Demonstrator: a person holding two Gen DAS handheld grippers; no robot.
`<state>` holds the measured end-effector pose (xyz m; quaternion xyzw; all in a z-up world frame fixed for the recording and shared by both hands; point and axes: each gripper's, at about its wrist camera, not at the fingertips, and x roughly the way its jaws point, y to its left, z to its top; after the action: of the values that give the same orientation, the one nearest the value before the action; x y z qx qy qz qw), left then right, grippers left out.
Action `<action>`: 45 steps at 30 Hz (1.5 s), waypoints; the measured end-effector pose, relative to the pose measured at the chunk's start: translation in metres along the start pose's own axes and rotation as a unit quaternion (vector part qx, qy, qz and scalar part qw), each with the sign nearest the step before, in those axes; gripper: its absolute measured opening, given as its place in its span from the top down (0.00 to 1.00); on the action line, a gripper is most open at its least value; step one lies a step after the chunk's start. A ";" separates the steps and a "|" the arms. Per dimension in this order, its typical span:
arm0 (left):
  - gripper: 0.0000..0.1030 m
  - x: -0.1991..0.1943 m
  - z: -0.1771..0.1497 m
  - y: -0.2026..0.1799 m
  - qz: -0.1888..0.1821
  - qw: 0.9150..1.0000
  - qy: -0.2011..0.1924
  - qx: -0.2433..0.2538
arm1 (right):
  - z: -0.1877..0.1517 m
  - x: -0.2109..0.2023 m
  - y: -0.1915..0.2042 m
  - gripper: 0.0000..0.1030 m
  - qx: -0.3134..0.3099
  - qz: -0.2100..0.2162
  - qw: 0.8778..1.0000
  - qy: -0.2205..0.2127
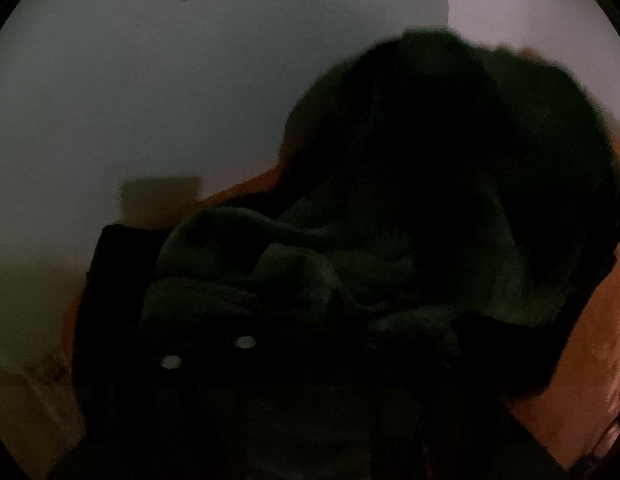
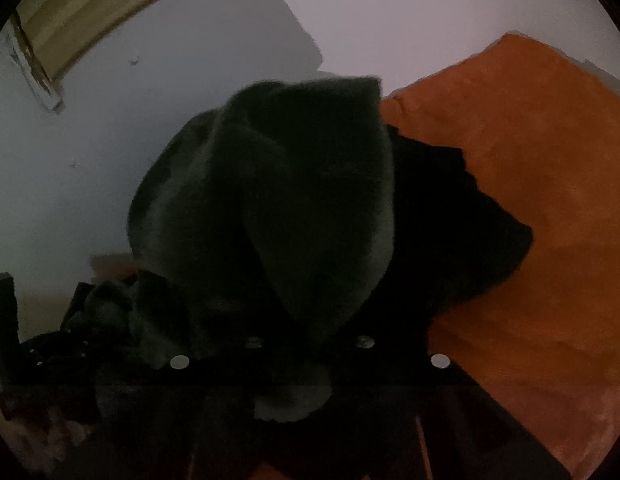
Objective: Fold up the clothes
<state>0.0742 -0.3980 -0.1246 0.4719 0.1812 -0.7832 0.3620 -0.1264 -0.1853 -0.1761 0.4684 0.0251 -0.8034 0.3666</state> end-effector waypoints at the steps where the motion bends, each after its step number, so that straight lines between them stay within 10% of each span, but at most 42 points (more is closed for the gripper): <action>1: 0.85 -0.012 -0.001 -0.003 0.010 1.000 -0.023 -0.002 | 0.001 -0.010 0.000 0.92 -0.002 0.003 1.000 -0.012; 13: 0.87 -0.183 0.052 -0.087 -0.036 0.981 -0.189 0.010 | 0.043 -0.245 -0.062 0.93 0.012 -0.088 0.966 -0.243; 26: 0.87 -0.368 0.075 -0.328 -0.167 0.926 -0.298 0.163 | 0.021 -0.552 -0.249 0.93 0.118 -0.267 0.887 -0.357; 36: 0.86 -0.415 0.006 -0.565 -0.234 0.886 -0.267 0.298 | -0.082 -0.723 -0.421 0.93 0.197 -0.415 0.820 -0.341; 45: 0.86 -0.386 -0.137 -0.715 -0.297 0.823 -0.247 0.416 | -0.205 -0.737 -0.560 0.93 0.252 -0.438 0.841 -0.196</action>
<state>-0.2572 0.3218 0.1033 0.2919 -0.1259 -0.9441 -0.0869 -0.1037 0.7186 0.1074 0.3174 -0.0482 -0.9340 -0.1565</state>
